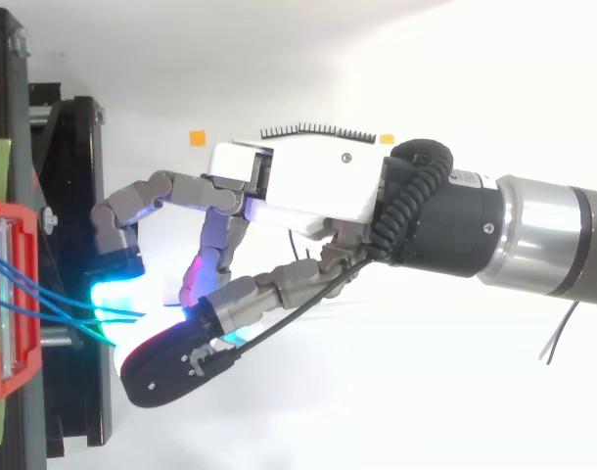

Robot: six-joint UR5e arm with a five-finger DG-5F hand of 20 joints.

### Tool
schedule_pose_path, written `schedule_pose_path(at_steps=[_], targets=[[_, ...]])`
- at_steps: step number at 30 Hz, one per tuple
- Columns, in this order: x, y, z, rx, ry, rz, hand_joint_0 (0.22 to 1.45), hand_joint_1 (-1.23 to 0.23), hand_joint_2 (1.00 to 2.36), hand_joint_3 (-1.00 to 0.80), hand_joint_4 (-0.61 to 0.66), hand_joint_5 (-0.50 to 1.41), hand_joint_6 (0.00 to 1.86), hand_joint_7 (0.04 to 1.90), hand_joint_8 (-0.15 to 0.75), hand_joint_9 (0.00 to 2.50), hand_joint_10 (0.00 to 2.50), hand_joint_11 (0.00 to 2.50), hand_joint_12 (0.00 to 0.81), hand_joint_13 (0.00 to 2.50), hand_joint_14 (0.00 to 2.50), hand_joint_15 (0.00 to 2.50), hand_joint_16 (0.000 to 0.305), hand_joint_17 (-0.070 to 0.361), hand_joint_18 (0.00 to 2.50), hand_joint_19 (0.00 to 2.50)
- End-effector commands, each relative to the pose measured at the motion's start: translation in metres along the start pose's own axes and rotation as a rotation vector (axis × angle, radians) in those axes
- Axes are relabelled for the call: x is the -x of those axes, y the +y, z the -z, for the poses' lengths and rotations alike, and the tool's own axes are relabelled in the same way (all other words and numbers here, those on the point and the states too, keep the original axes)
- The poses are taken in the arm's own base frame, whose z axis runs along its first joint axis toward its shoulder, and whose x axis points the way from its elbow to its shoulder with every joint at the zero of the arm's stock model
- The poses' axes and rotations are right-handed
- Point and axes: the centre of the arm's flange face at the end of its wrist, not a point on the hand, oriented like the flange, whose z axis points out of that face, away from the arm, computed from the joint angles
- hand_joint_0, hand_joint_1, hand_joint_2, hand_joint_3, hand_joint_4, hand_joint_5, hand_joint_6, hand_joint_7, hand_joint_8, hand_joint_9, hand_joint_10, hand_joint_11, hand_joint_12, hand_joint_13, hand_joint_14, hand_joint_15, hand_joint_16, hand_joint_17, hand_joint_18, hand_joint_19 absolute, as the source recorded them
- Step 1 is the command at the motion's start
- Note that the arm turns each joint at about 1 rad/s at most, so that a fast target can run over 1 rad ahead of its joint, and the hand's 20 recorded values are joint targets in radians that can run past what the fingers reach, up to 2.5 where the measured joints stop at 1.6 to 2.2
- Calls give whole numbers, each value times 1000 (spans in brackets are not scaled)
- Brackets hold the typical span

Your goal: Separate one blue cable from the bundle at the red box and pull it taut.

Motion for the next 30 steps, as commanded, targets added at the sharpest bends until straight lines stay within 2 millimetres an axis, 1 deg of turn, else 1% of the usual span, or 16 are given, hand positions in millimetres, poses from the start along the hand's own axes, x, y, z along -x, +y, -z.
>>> schedule_pose_path(at_steps=[1,3,5,7,8,9,10,13,16,19,21,25,26,27,29,30], targets=[[0,0,0,0,0,0,638,-820,1020,-235,-10,-139,822,1257,310,1434,31,1443,391,1176,24,691,46,103,1016,710],[0,0,0,0,0,0,654,-844,1020,-229,-14,-149,832,1271,314,1410,31,1444,389,1162,24,694,46,104,1009,704],[0,0,0,0,0,0,682,-861,1019,-264,-26,-158,844,1257,313,1372,30,1433,386,1144,28,696,45,102,993,695],[0,-1,0,-1,0,0,719,-859,1009,-393,3,-164,849,1223,302,1361,29,1426,386,1134,24,686,45,102,983,685],[0,0,0,0,0,0,722,-858,1007,-416,7,-165,849,1218,303,1357,30,1431,385,1133,26,688,45,101,983,687],[0,0,0,0,0,0,701,-845,1000,-500,35,-164,846,1207,307,1355,30,1425,383,1132,24,682,45,101,979,695],[0,-1,0,-1,0,0,690,-836,1000,-500,34,-163,845,1204,307,1356,29,1426,383,1132,25,681,45,101,978,695],[0,0,0,0,0,0,562,-691,1000,-500,56,-153,835,1180,317,1396,29,1417,387,1139,26,680,46,103,988,703],[0,0,0,0,0,0,508,-602,1000,-500,74,-147,827,1154,342,1422,27,1412,411,1168,22,672,49,110,1034,690],[0,-1,0,-1,0,0,498,-569,1000,-500,83,-142,814,1135,334,1424,28,1402,414,1173,24,667,50,112,1044,685],[-1,0,0,-1,2,0,506,-556,1000,-500,82,-141,810,1140,340,1423,28,1395,410,1171,24,666,49,110,1038,688],[-1,0,0,-1,2,0,591,-567,1000,-500,63,-139,796,1176,313,1407,31,1417,393,1154,25,680,45,101,999,720],[-1,0,0,-1,2,0,636,-608,1000,-500,47,-135,789,1199,314,1411,31,1414,391,1154,25,680,44,100,993,721],[0,-1,0,-1,0,0,636,-612,1000,-496,44,-133,789,1198,309,1412,30,1405,391,1154,24,683,44,100,993,723],[-1,0,0,-1,0,0,638,-628,1003,-459,39,-133,789,1209,311,1411,31,1415,391,1153,25,680,45,100,993,716],[-1,0,0,-1,2,0,638,-674,1009,-393,37,-138,794,1220,310,1385,31,1413,393,1149,25,683,45,101,994,717]])
